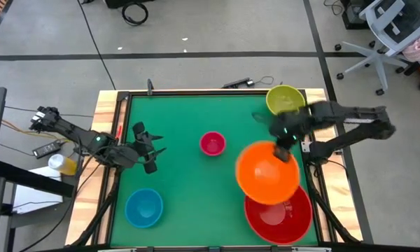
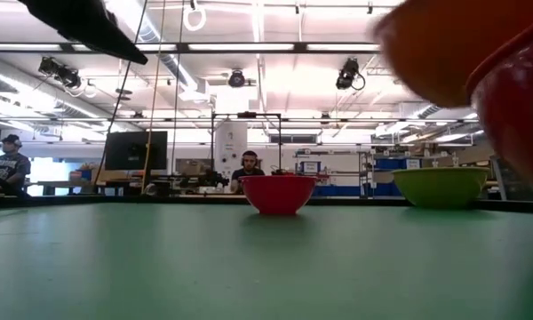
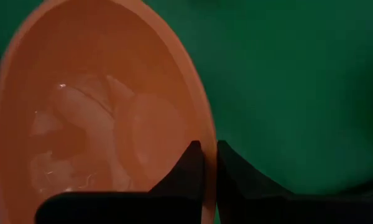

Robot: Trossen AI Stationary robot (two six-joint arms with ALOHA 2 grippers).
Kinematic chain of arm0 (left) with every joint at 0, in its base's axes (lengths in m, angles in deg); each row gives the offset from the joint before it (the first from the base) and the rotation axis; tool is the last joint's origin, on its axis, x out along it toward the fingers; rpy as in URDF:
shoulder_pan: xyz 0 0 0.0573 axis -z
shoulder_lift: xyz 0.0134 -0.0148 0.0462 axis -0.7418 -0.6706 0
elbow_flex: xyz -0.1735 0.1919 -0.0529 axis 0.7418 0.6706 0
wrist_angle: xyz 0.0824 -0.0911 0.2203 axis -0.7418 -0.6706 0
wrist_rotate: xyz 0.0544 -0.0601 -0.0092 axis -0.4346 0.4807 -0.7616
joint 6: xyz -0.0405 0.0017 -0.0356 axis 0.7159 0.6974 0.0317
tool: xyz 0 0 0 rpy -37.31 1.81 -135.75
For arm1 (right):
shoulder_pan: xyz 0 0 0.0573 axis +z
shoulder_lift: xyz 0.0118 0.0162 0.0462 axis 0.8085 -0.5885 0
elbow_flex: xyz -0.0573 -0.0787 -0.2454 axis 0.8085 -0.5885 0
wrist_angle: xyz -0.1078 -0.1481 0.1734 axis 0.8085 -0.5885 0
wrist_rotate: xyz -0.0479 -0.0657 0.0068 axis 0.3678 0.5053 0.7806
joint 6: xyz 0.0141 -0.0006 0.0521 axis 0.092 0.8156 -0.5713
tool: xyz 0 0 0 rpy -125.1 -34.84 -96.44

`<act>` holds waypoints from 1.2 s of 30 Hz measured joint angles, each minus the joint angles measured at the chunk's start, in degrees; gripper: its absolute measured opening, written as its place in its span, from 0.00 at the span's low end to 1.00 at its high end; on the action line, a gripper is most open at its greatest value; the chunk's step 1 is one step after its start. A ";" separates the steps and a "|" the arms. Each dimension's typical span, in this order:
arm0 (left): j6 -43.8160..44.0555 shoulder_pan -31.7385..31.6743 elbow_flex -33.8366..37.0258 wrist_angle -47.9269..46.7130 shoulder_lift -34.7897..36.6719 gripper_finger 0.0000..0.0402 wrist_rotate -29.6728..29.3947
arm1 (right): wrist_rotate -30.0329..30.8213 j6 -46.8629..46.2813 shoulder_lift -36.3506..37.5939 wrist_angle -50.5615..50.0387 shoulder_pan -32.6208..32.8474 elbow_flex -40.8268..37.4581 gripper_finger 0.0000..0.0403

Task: Nest bowls inside each other
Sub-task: Stack the orange bowl on top of the red bowl, then stack the green bowl on top of the orange bowl

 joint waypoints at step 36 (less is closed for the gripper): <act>4.99 -3.15 0.00 9.07 -10.32 0.52 3.43 | 37.18 -8.76 12.10 10.01 8.36 -18.40 0.47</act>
